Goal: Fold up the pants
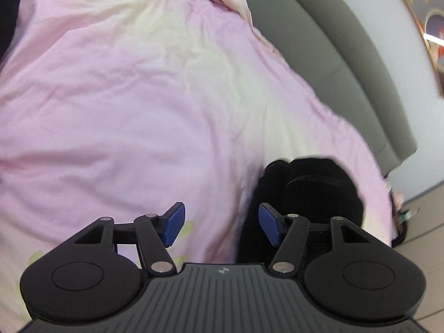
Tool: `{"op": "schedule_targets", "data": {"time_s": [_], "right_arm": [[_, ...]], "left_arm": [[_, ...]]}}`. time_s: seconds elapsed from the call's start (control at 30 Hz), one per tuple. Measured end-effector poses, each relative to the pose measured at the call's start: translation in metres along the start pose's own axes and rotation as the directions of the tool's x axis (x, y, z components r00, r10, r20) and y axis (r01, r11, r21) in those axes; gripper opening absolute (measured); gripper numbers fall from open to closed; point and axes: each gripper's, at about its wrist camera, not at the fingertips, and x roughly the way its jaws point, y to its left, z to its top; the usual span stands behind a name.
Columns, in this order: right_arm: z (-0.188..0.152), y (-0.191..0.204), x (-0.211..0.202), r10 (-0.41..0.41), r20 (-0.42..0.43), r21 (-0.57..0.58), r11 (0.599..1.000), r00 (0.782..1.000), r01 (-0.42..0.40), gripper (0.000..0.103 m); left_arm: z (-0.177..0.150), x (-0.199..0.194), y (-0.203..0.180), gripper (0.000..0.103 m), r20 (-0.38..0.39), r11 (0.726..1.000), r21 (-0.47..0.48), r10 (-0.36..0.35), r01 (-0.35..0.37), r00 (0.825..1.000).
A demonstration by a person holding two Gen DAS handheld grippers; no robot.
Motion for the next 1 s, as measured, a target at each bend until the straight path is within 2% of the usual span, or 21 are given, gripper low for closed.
{"op": "schedule_targets", "data": {"time_s": [0.1,0.13,0.17,0.23,0.3,0.4,0.47,0.53,0.6,0.7,0.77,0.83,1.0], "right_arm": [[-0.006,0.028,0.013,-0.051,0.005,-0.132,0.99,0.999,0.051,0.038],[-0.002,0.031,0.013,-0.064,0.002,-0.143,0.988,0.998,0.064,0.047],[0.002,0.032,0.011,-0.065,-0.003,-0.141,0.988,0.998,0.064,0.063],[0.005,0.033,-0.001,-0.052,0.003,-0.128,0.99,0.999,0.052,0.072],[0.005,0.031,-0.017,-0.054,0.024,-0.116,0.992,0.998,0.057,0.069],[-0.002,0.013,-0.052,-0.047,0.058,-0.027,0.998,0.997,0.048,0.065],[-0.011,-0.003,-0.076,-0.06,0.073,0.048,0.997,0.996,0.056,0.064],[-0.023,-0.022,-0.093,-0.071,0.066,0.117,0.991,0.995,0.063,0.059],[-0.038,-0.039,-0.104,-0.074,0.043,0.152,0.986,0.996,0.067,0.058],[-0.062,-0.051,-0.1,-0.102,-0.019,0.07,0.992,0.995,0.103,0.053],[-0.076,-0.05,-0.092,-0.12,-0.056,-0.002,0.993,0.991,0.12,0.041],[-0.086,-0.05,-0.087,-0.146,-0.072,-0.087,0.986,0.987,0.139,0.036],[-0.101,-0.041,-0.066,-0.196,-0.079,-0.285,0.944,0.977,0.166,0.033]], "left_arm": [[-0.001,-0.004,-0.02,0.072,-0.003,0.998,0.022,-0.053,0.053,0.999],[-0.002,-0.005,-0.029,0.073,-0.008,0.998,0.049,-0.046,0.047,0.999],[-0.005,-0.005,-0.038,0.075,-0.011,0.996,0.085,-0.034,0.035,0.999],[-0.015,-0.003,-0.054,0.076,-0.014,0.988,0.155,0.005,-0.002,1.0],[-0.027,0.001,-0.063,0.076,-0.028,0.978,0.205,0.037,-0.031,0.999],[-0.044,0.011,-0.068,0.076,-0.072,0.971,0.237,0.04,-0.022,0.997],[-0.056,0.01,-0.067,0.078,-0.09,0.969,0.246,0.039,-0.016,0.995],[-0.062,0.014,-0.067,0.078,-0.106,0.972,0.236,0.037,-0.011,0.994],[-0.066,0.016,-0.066,0.079,-0.116,0.976,0.218,0.026,0.0,0.993],[-0.07,0.02,-0.065,0.084,-0.132,0.979,0.203,0.019,0.008,0.991],[-0.071,0.021,-0.065,0.09,-0.14,0.98,0.2,0.042,-0.013,0.989],[-0.07,0.018,-0.065,0.09,-0.146,0.981,0.194,0.052,-0.022,0.988],[-0.066,0.016,-0.069,0.09,-0.178,0.984,0.18,0.045,-0.013,0.983]]}}
